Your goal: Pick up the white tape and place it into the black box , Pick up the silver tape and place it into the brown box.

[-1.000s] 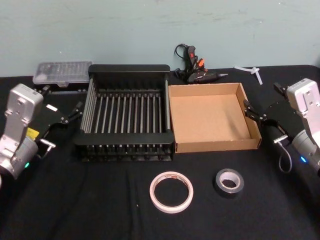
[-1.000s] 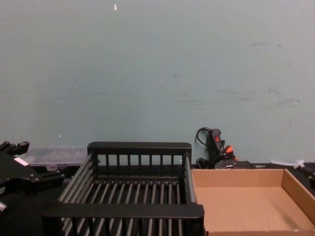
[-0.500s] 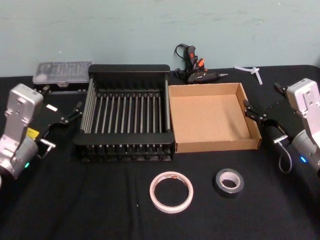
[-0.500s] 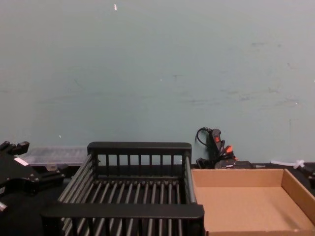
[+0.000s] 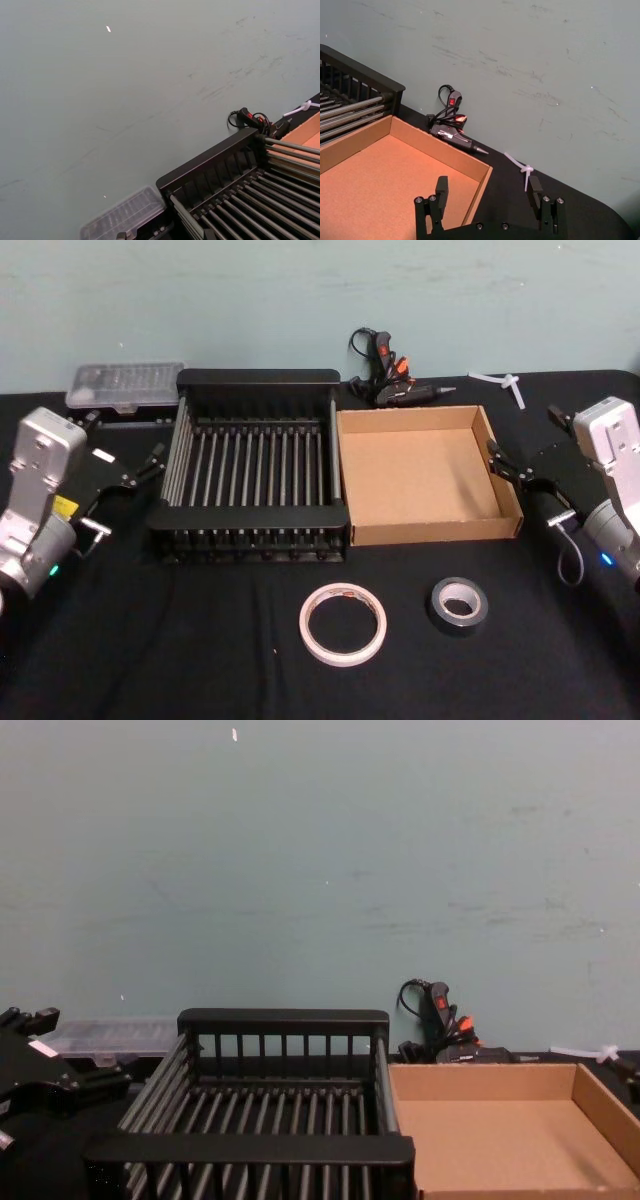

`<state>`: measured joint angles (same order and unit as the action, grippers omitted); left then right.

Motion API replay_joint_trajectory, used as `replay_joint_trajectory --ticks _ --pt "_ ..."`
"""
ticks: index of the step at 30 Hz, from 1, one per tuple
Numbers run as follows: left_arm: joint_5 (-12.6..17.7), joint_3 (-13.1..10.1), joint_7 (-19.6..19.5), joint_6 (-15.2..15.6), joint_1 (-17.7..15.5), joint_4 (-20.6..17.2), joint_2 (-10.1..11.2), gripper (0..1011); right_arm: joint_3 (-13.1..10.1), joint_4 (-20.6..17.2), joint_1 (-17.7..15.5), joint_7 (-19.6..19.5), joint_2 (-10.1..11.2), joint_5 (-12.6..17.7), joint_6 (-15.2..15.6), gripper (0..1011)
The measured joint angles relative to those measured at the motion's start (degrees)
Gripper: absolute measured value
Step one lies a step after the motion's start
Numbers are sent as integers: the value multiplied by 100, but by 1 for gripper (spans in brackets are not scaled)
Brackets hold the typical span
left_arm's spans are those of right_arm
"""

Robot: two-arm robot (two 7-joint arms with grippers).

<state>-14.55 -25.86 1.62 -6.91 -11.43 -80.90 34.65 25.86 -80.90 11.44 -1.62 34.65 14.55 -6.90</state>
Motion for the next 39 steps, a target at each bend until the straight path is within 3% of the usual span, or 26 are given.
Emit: replay_joint_trajectory --ticks 12,18,31,39 --pt "0 0 0 0 0 0 0 1001 -155 -84 -80 131 -58 39 -23 1002" --pt "0 0 0 0 0 0 0 1001 -296 -304 -223 230 -53 122 82 1002" --pt "0 0 0 0 0 0 0 1001 -675 -1258 -726 498 79 575 820 1002" --pt "0 0 0 0 0 0 0 1001 -851 -1908 -1099 581 201 765 1615 1002"
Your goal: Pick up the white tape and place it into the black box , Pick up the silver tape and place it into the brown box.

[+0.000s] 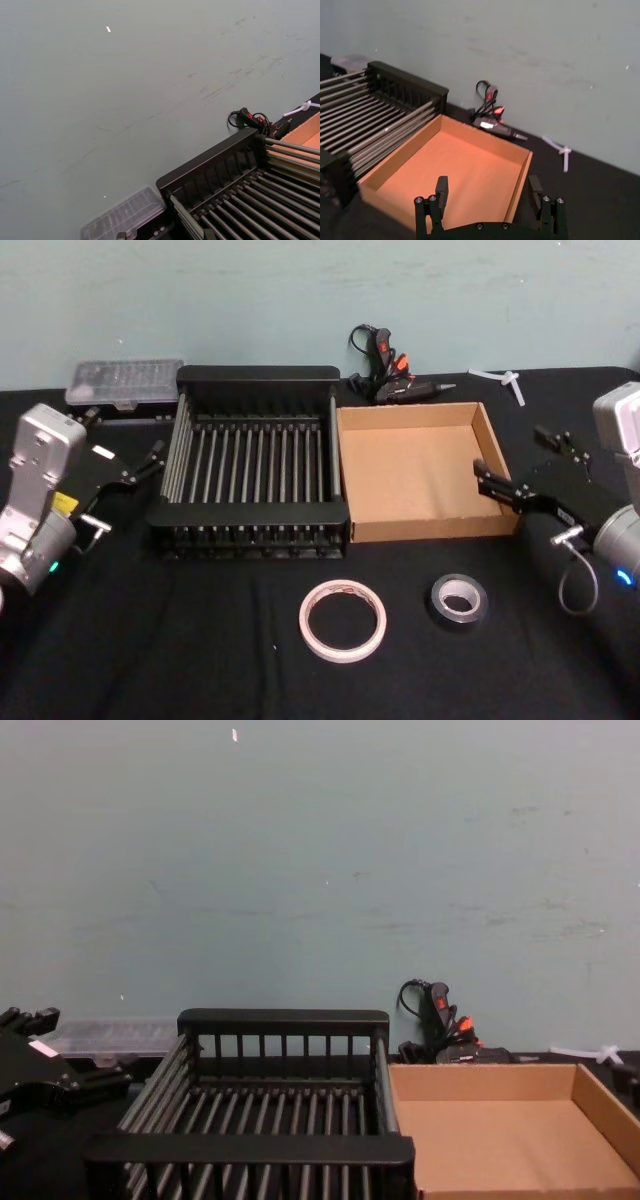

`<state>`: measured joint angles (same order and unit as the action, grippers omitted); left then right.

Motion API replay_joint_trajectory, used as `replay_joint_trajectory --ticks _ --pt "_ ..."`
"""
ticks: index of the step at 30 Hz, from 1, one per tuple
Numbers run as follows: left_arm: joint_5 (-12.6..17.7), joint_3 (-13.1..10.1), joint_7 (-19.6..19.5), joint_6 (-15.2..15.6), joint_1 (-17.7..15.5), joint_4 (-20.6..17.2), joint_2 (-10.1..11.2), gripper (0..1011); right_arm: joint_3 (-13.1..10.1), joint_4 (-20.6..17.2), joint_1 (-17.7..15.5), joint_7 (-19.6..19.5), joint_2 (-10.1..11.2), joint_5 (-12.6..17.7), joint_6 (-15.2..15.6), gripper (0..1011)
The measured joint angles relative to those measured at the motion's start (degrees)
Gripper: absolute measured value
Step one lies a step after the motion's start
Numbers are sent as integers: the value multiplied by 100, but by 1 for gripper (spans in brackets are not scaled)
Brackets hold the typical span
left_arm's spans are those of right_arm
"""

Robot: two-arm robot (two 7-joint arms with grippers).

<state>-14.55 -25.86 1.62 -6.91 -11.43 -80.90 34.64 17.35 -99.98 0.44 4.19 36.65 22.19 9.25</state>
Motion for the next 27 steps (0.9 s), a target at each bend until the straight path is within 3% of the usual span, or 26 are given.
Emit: replay_joint_trajectory --ticks 5,27 --pt "0 0 0 0 0 0 0 1001 -142 -323 -229 3 24 117 404 1002" --pt "0 0 0 0 0 0 0 1001 -511 -942 -950 236 -103 457 1320 1002"
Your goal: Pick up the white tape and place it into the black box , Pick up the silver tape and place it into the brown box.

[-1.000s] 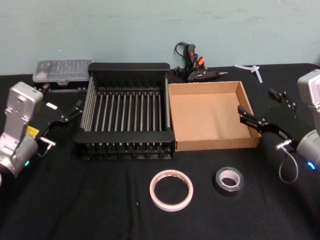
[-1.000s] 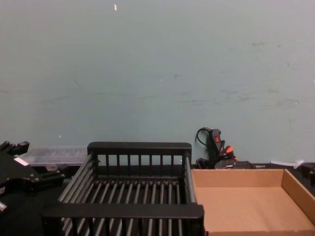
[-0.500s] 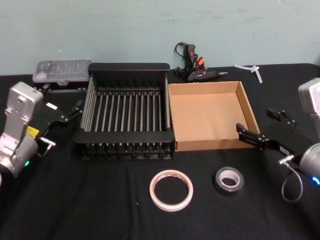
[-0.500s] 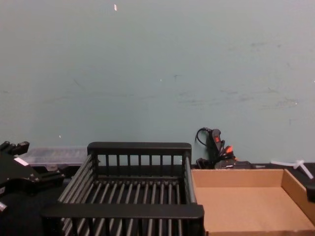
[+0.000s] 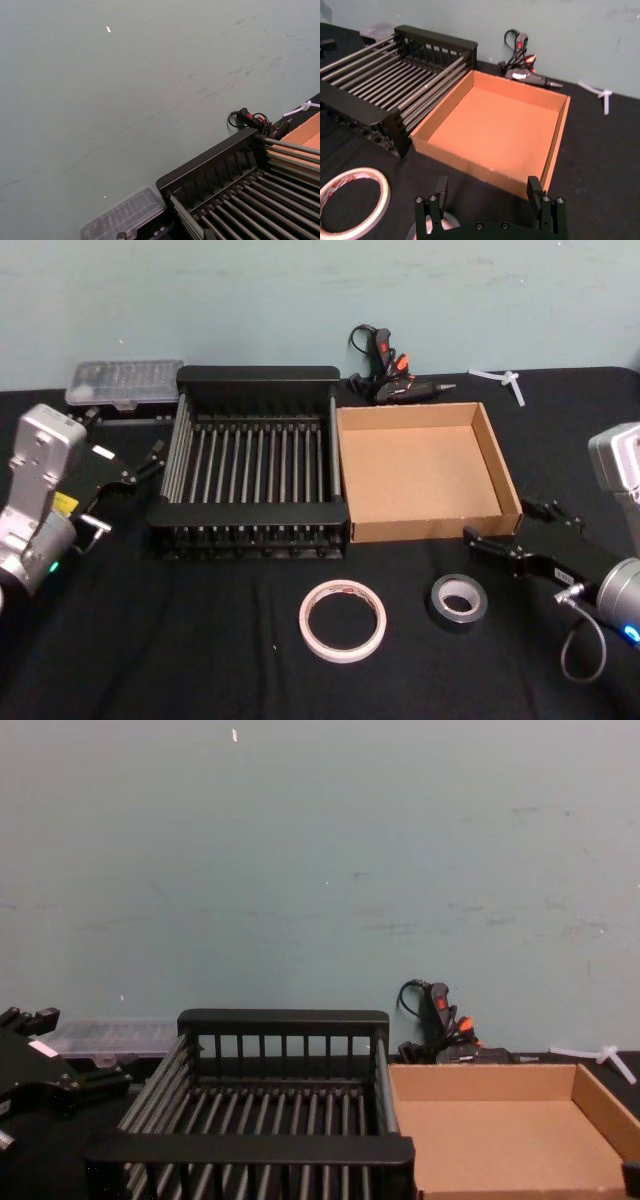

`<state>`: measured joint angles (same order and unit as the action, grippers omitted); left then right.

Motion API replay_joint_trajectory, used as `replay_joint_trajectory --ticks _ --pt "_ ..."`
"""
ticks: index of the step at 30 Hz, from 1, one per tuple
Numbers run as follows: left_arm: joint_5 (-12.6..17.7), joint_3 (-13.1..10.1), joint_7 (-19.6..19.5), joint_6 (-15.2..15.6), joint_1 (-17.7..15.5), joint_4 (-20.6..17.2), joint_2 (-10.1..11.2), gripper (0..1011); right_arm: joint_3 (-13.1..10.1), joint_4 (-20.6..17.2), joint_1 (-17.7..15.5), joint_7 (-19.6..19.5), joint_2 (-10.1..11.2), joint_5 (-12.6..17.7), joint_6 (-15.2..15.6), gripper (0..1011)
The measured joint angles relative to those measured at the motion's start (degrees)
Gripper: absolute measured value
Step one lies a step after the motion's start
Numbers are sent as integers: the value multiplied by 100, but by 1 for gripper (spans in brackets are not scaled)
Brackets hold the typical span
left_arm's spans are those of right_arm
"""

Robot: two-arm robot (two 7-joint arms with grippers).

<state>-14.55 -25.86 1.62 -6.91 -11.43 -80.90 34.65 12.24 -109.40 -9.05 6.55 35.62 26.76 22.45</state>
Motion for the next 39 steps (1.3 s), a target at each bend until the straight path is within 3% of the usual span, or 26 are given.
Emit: replay_joint_trajectory --ticks 19,39 --pt "0 0 0 0 0 0 0 1001 4 -94 -99 169 -86 -58 926 1002" --pt "0 0 0 0 0 0 0 1001 26 76 -24 334 -227 -315 1279 1002"
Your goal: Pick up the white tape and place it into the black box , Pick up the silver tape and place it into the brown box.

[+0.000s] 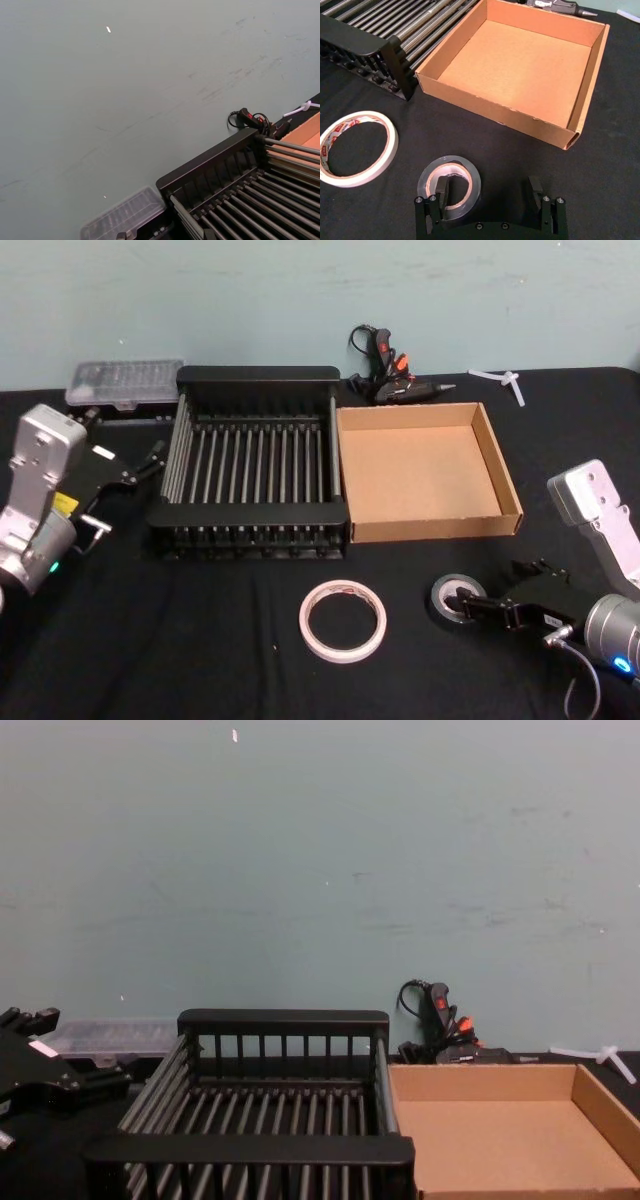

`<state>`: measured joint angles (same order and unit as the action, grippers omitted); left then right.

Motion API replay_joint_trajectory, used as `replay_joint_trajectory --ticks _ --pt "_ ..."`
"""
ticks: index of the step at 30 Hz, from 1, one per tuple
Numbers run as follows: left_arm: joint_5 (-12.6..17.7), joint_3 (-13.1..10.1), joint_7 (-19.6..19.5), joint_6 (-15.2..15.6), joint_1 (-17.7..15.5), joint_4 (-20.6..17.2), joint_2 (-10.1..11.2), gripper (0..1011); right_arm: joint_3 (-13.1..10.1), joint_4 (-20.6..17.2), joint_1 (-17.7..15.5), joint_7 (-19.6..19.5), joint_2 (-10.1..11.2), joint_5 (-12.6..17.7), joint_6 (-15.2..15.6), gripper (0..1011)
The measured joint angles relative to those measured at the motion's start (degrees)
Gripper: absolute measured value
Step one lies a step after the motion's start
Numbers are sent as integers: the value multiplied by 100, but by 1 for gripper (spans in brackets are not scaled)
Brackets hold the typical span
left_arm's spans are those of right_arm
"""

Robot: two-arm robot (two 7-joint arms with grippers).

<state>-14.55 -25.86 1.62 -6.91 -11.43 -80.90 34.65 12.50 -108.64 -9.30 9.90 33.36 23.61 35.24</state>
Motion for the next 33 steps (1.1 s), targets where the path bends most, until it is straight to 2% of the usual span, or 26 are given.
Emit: replay_joint_trajectory --ticks 22,33 --pt "0 0 0 0 0 0 0 1001 7 339 270 246 -289 -260 95 1002" --pt "0 0 0 0 0 0 0 1001 -12 392 295 333 -397 -388 167 1002"
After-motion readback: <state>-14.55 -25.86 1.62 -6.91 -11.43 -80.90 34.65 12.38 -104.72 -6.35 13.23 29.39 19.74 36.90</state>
